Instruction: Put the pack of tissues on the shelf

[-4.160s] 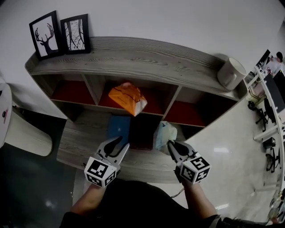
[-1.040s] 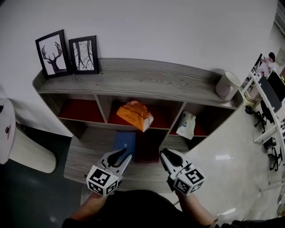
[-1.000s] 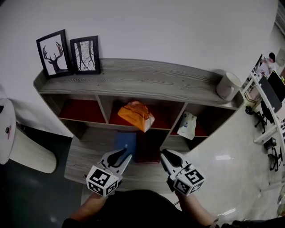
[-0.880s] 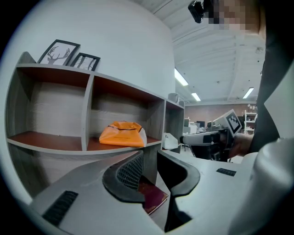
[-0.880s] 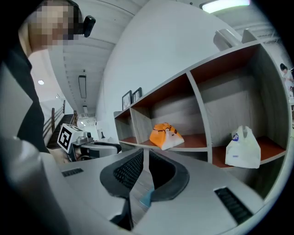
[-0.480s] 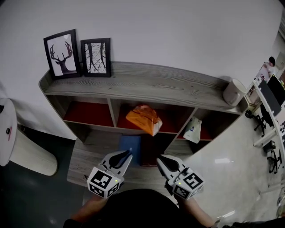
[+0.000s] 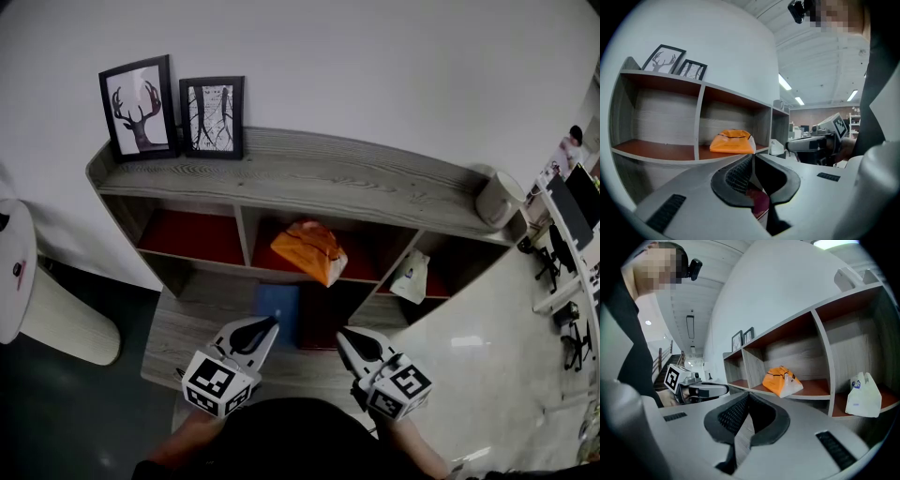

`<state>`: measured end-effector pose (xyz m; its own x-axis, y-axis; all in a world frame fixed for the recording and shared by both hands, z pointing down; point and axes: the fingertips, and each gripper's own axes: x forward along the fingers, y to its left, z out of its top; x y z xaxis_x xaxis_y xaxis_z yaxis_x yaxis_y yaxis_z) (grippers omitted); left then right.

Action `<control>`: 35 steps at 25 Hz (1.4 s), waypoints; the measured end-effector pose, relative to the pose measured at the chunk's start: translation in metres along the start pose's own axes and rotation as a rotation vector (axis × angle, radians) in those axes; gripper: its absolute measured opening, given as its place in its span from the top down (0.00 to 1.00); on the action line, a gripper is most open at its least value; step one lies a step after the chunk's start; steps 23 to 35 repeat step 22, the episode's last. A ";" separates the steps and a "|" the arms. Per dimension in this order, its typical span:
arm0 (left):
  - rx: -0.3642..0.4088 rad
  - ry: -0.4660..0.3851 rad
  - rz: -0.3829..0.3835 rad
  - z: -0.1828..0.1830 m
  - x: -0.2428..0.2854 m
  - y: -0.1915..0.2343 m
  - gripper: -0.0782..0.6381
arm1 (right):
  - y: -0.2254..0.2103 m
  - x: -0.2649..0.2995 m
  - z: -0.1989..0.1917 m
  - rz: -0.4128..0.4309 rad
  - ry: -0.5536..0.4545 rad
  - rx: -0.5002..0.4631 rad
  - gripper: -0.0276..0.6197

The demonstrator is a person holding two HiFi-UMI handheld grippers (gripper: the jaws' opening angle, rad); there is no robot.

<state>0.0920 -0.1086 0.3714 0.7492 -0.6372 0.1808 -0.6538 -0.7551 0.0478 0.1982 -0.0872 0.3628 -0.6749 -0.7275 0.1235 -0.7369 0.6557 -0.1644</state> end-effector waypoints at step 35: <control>-0.018 0.003 0.007 -0.003 0.006 -0.004 0.85 | -0.008 -0.006 -0.006 -0.001 0.020 -0.001 0.93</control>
